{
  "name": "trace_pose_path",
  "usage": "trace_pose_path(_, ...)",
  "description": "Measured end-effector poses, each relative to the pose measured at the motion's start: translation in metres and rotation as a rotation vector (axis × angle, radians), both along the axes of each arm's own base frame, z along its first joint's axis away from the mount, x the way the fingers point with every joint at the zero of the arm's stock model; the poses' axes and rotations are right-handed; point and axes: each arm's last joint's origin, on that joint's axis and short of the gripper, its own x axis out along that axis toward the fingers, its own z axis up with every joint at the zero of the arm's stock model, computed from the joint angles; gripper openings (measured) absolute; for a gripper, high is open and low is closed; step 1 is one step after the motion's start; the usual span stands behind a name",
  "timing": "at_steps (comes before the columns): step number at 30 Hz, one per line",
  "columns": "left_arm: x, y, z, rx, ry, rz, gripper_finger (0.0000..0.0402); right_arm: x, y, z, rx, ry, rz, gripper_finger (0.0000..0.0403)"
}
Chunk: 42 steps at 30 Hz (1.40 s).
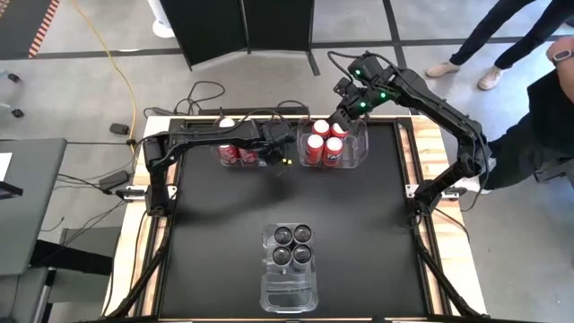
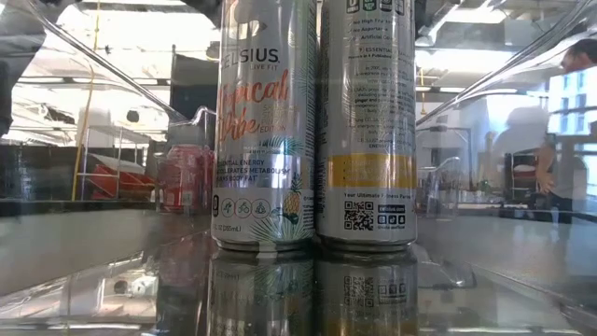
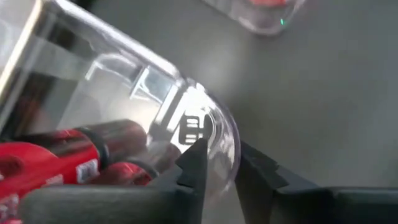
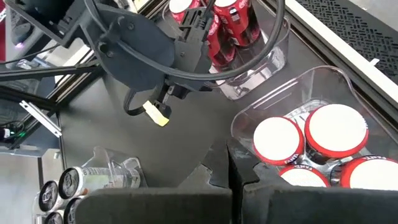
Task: Sort soda cans
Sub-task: Adjust the left transparent bin
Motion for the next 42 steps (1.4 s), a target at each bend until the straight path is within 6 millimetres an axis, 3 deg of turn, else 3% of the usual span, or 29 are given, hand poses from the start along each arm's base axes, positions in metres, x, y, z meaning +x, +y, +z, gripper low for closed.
trace_pose_path(10, 0.0, -0.011, -0.005, -0.032, 0.029, -0.04, 0.0006, 0.0, 0.0, 0.0, 0.005, 0.0, -0.005, 0.0)
trace_pose_path(30, -0.003, -0.072, -0.008, -0.07, 0.213, -0.18, 0.0008, 0.012, 0.016, 0.001, 0.009, -0.005, 0.047, 0.0)
trace_pose_path(37, -0.012, -0.086, 0.001, -0.103, 0.227, -0.154, 0.0011, 0.016, 0.023, 0.001, 0.007, -0.003, 0.07, 0.0)
trace_pose_path(42, -0.021, -0.094, 0.016, -0.116, 0.201, -0.094, 0.0042, 0.016, 0.022, 0.001, 0.006, -0.004, 0.069, 0.0006)
